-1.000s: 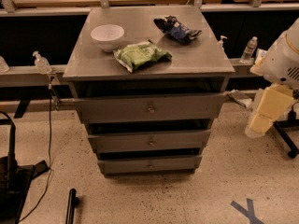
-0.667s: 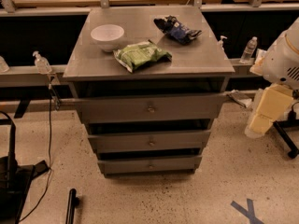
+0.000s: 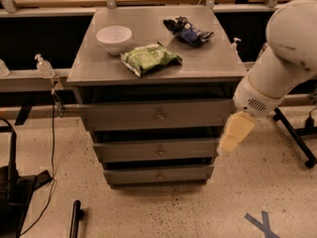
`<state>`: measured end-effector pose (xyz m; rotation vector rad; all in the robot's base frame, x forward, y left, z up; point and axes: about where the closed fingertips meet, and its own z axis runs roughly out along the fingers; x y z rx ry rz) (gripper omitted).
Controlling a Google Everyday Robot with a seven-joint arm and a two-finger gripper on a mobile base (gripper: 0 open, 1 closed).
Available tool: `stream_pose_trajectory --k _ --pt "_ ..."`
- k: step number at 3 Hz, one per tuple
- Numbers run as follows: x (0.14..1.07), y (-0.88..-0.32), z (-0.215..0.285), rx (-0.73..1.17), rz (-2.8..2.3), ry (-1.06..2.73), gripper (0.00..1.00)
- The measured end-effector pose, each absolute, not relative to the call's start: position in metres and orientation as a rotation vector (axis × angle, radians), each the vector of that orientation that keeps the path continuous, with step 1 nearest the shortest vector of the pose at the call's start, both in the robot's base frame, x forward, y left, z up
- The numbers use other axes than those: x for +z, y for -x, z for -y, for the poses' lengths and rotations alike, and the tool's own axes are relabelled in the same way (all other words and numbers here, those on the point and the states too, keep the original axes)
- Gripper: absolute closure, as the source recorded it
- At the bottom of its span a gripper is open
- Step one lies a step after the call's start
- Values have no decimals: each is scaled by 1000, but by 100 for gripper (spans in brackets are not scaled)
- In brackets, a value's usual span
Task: Open middle drawer
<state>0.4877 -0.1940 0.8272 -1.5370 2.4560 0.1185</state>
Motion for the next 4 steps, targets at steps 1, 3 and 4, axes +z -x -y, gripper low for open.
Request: stream_pose_trajectory --k 1,3,4 --pt "778 -525 135 233 -2319 1497 0" --pt "763 -536 132 226 -2333 1486 0" --pt "696 -540 116 318 -2320 1519 0"
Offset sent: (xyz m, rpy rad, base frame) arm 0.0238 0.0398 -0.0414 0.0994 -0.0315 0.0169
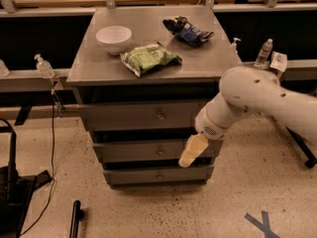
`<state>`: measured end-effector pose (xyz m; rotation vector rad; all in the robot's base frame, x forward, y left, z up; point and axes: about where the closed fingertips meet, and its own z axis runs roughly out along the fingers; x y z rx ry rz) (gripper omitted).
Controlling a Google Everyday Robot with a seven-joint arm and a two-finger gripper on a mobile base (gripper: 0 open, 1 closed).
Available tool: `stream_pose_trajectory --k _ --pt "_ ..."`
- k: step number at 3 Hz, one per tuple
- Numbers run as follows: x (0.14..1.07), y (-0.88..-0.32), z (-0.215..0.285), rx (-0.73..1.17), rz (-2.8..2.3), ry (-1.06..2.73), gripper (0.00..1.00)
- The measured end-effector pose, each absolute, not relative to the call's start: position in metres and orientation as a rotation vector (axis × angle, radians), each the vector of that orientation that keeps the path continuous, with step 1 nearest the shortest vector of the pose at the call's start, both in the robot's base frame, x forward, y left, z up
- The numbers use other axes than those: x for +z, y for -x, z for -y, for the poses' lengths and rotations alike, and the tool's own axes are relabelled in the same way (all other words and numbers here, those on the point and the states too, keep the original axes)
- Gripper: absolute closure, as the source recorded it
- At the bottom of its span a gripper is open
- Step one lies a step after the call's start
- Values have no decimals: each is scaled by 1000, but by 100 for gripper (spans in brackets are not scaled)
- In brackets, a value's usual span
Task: Open middle drawer
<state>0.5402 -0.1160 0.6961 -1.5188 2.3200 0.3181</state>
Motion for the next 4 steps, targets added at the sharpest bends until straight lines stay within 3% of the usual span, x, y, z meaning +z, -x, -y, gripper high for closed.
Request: stream_pose_trajectory --k 1,4 --pt "608 -544 94 403 -2173 1549 0" --pt "568 -554 88 363 -2062 1551 0"
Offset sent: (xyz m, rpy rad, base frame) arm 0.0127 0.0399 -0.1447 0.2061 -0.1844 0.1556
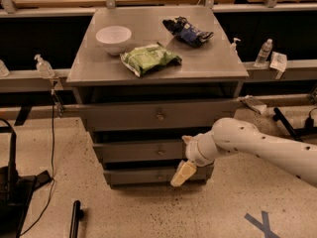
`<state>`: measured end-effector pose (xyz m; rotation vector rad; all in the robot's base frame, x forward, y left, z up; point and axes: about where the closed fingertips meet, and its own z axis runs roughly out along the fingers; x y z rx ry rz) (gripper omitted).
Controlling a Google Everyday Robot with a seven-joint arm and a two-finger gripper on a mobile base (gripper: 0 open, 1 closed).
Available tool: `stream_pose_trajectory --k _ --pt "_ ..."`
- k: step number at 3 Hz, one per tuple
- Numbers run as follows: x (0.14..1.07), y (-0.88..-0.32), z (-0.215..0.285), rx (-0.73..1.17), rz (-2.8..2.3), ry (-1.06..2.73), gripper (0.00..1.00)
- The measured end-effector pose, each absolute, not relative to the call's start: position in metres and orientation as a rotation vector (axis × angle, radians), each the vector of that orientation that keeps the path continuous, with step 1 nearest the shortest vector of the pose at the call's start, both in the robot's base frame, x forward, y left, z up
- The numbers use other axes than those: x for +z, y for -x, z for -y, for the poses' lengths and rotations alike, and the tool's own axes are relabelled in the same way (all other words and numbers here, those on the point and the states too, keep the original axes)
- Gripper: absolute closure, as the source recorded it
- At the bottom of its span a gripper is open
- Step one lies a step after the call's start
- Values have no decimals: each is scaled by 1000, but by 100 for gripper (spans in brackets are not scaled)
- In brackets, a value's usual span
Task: Open middle drawer
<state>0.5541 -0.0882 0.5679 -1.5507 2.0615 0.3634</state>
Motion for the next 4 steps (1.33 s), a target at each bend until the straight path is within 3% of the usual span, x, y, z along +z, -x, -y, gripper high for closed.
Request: stream_pose_trajectory --k 2,4 --pt "500 -583 132 -56 -2102 1662 0" --pt "496 -590 147 -133 -2093 1703 0"
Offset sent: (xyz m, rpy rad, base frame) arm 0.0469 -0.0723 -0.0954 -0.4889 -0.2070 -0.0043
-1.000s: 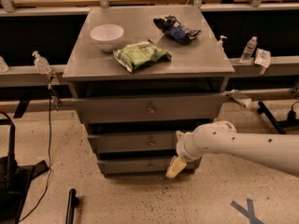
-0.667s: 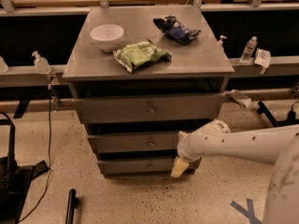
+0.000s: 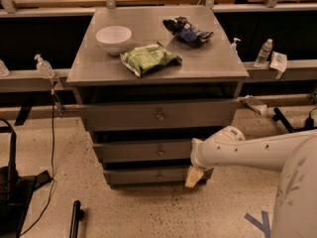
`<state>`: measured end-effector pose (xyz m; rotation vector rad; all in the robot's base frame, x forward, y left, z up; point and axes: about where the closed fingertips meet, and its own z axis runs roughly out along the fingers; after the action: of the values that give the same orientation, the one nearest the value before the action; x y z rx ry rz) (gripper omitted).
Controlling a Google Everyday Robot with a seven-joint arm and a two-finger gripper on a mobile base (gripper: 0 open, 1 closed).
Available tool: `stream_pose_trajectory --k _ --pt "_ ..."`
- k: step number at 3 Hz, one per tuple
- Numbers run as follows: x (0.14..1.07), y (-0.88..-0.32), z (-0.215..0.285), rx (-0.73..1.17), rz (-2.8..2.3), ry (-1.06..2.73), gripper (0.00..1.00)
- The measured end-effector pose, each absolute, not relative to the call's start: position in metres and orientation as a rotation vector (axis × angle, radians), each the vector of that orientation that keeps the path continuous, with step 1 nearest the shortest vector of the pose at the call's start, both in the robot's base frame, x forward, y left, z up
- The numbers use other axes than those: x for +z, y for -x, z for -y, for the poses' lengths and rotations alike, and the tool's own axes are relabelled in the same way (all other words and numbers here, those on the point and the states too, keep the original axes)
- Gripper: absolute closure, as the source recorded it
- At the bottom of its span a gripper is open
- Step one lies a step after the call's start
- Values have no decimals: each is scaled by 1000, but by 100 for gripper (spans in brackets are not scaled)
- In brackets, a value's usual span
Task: Open middle drawer
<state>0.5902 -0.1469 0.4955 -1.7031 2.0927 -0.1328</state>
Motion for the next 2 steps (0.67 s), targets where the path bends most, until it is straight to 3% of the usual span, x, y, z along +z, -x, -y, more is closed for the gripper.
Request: stream_pose_trajectory --k 2 --pt "460 -603 128 112 -2000 1587 0"
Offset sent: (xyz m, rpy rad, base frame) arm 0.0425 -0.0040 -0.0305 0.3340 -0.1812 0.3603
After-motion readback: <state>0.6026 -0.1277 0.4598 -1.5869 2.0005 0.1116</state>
